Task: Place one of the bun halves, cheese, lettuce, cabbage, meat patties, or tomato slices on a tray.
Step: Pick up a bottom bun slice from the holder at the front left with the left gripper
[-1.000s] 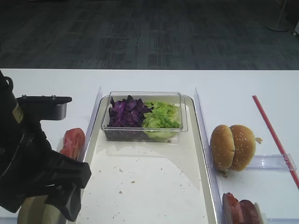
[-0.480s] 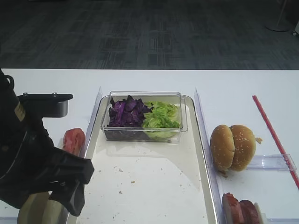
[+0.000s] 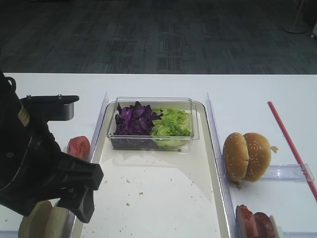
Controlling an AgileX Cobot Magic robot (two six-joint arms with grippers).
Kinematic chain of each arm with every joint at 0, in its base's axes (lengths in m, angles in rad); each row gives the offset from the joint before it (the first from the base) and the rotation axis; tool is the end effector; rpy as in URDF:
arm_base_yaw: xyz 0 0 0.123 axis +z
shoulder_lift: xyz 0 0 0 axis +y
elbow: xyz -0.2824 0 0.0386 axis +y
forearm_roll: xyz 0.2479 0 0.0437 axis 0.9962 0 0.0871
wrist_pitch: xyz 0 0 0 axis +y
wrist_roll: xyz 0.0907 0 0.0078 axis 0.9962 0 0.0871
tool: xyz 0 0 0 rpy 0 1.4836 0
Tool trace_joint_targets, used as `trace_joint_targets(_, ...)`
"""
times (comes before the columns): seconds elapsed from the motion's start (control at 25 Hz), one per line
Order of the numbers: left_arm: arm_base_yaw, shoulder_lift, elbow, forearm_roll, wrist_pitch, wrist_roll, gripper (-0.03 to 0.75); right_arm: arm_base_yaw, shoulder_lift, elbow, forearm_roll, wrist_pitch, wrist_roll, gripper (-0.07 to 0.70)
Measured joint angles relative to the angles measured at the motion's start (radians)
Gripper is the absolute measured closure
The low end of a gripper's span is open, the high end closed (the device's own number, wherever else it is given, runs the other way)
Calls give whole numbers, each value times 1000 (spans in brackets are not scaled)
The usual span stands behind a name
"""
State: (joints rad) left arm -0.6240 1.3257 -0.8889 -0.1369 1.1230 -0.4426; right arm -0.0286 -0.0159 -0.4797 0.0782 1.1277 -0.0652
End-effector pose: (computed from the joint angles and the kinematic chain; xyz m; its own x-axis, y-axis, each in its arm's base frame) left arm 0.1729 -0.1383 0.2512 -0.9917 0.1254 -0.0302 0.1286 0.9793 -0.1562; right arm -0.0079 0.0067 0.2664 -0.5158 -0.0168 -0.8565 -0.0482 0.9988 0.0094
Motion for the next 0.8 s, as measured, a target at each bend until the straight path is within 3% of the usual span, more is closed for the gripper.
trace_joint_targets(0.48, 0, 117, 0, 0, -11, 10, 160, 0, 0, 0, 0, 0, 0, 438)
trace_joint_targets(0.8, 0, 171, -2, 0, -51, 32, 162, 0, 0, 0, 0, 0, 0, 438)
